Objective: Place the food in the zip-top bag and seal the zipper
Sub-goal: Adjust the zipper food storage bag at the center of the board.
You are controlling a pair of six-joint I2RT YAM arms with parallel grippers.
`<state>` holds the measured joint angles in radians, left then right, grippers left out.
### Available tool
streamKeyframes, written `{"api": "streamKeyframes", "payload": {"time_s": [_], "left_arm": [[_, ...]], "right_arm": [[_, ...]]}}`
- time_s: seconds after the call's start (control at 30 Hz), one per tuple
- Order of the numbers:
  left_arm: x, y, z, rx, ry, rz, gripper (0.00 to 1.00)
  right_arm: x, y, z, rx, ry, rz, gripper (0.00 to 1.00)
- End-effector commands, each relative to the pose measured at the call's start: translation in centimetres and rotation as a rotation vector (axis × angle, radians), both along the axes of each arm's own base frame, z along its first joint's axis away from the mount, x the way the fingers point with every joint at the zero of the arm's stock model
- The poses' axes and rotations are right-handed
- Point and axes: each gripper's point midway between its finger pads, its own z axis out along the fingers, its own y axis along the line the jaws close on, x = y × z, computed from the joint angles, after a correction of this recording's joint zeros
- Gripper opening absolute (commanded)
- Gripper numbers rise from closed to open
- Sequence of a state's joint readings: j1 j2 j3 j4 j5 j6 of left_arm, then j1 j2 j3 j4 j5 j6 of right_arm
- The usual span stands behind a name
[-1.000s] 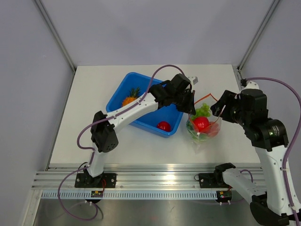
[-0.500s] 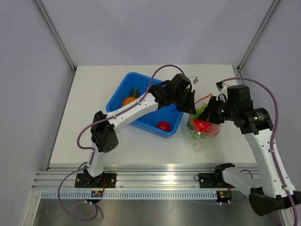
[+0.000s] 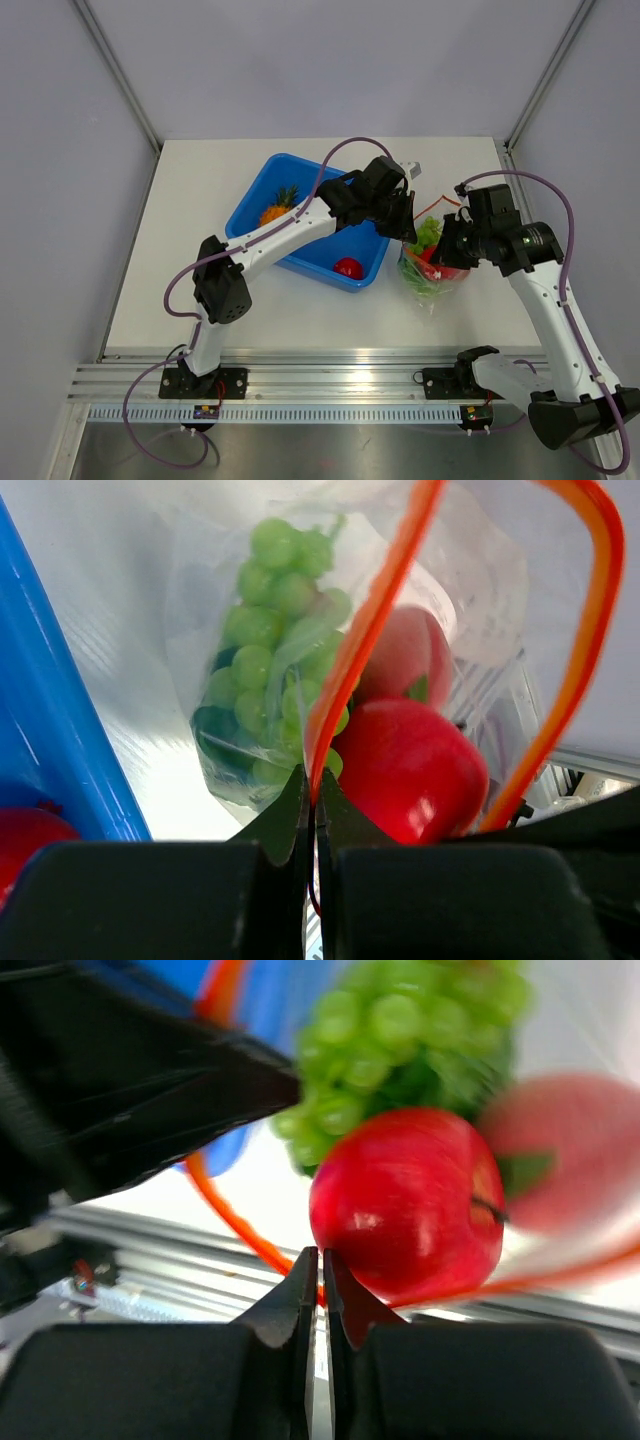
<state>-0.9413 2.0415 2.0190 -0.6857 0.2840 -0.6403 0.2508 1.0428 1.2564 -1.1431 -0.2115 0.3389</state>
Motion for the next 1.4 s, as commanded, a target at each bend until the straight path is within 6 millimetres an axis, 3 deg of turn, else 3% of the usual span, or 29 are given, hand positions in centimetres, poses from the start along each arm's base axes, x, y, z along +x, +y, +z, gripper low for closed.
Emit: {"api": "streamKeyframes", "payload": {"time_s": [0.0, 0.17, 0.43, 0.57, 0.67, 0.77, 1.03, 1.2, 1.27, 1.37], "left_arm": [[-0.5, -0.4, 4.3, -0.112, -0.046, -0.029, 0.0], [-0.7, -0.4, 4.4, -0.121, -0.042, -0.04, 0.0], [-1.3, -0.2, 5.5, -0.155, -0.051, -0.056, 0.0], [-1.3, -0.2, 5.4, -0.154, -0.051, -0.058, 0.0], [-1.4, -0.3, 5.4, -0.159, -0.046, -0.06, 0.0], [-1.4, -0.3, 5.2, -0.16, -0.04, -0.06, 0.0], [-1.5, -0.1, 5.6, -0.163, -0.049, -0.06, 0.0], [-1.6, 0.0, 5.8, -0.164, -0.049, -0.062, 0.0], [-1.7, 0.1, 5.8, -0.164, -0.048, -0.065, 0.0], [-1.8, 0.3, 6.0, -0.166, -0.054, -0.064, 0.0]], "right_arm": [[0.6, -3.2, -1.1, -0.169, -0.004, -0.1, 0.11], [1.9, -4.4, -1.4, -0.227, -0.032, -0.164, 0.11], [3.4, -3.6, -2.7, -0.212, -0.015, -0.154, 0.08], [3.3, -2.8, 0.1, -0.149, -0.08, -0.135, 0.07], [3.2, -2.1, 4.2, -0.078, -0.184, -0.122, 0.08], [3.3, -2.3, 5.4, -0.079, -0.213, -0.131, 0.08], [3.4, -3.8, 1.9, -0.175, -0.129, -0.183, 0.08], [2.8, -5.1, -3.8, -0.269, -0.004, -0.214, 0.06], [3.3, -4.5, -3.9, -0.245, 0.003, -0.2, 0.04], [3.8, -4.6, -2.2, -0.239, -0.048, -0.214, 0.04]]}}
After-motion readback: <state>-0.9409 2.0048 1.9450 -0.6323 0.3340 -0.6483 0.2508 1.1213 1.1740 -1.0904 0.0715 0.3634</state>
